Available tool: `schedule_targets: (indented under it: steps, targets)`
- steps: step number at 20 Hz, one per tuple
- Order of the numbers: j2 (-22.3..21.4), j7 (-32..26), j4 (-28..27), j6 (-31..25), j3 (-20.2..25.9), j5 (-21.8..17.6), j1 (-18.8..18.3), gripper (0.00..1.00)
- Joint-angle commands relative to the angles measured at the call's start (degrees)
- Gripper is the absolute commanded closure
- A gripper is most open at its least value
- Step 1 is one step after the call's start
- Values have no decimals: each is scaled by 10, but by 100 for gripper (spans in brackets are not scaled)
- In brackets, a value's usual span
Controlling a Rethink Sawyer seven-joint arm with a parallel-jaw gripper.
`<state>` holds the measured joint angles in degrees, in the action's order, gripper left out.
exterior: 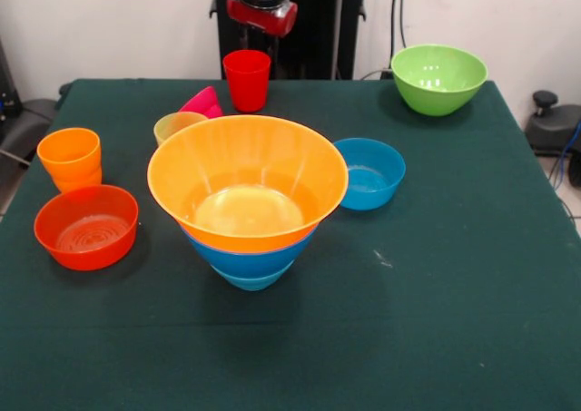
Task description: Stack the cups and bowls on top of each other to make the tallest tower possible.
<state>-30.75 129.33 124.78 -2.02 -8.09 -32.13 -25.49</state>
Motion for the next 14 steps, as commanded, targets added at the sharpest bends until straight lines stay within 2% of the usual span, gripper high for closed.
schedule_targets:
  steps: [1,6,14]
  targets:
    - [23,4,-104,28,57,-20,-2,0]
    - [40,8,-124,32,62,-17,1,0]
    - [37,10,-125,14,70,-11,4,0]
